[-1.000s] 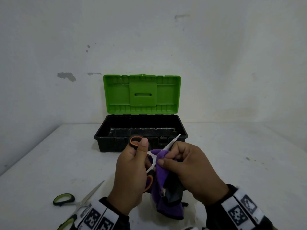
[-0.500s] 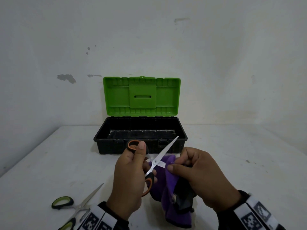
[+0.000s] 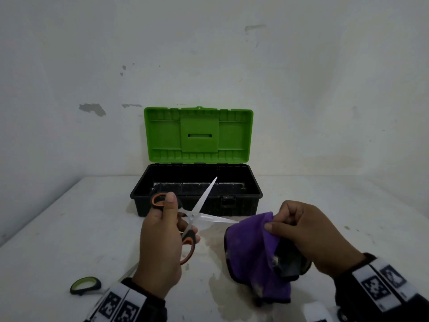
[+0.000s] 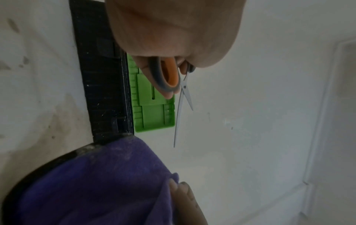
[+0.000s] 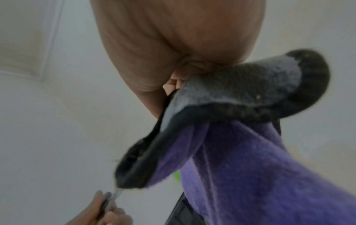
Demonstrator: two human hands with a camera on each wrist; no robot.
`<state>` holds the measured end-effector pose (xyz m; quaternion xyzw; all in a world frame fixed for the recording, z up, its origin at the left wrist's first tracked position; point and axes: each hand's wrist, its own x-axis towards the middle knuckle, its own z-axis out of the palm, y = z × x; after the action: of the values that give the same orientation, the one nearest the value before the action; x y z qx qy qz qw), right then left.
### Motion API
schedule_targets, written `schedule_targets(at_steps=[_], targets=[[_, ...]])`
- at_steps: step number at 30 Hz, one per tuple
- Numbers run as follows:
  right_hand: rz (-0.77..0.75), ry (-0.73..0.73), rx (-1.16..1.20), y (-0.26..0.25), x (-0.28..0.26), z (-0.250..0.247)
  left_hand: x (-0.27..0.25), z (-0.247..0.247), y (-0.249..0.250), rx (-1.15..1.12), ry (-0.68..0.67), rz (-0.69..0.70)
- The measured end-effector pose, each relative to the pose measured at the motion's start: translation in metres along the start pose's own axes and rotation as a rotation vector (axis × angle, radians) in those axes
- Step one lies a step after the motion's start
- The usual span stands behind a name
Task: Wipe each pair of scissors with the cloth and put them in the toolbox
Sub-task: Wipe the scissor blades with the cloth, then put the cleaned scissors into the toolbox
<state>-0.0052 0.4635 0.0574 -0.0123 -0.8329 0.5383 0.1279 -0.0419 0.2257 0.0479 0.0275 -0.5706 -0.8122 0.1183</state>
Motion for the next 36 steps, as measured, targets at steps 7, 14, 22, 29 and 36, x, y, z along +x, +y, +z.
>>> schedule_targets(at_steps=[7,14,22,29,36], targets=[[-0.103,-0.166,-0.578,0.02,0.045,0.007,0.001,0.01,-0.001,-0.219,0.05,-0.192],[-0.071,-0.447,-0.823,0.033,0.051,0.026,0.006,0.013,-0.006,-0.258,0.096,-0.192],[-0.034,-0.194,-0.167,-0.021,-0.011,0.057,-0.001,0.024,-0.01,-0.275,0.055,-0.155],[0.143,-0.182,0.162,-0.024,-0.026,0.095,-0.007,0.027,-0.022,-0.197,-0.013,-0.186],[0.178,-0.145,0.37,-0.023,-0.029,0.073,0.001,-0.009,-0.01,0.03,-0.169,-0.084]])
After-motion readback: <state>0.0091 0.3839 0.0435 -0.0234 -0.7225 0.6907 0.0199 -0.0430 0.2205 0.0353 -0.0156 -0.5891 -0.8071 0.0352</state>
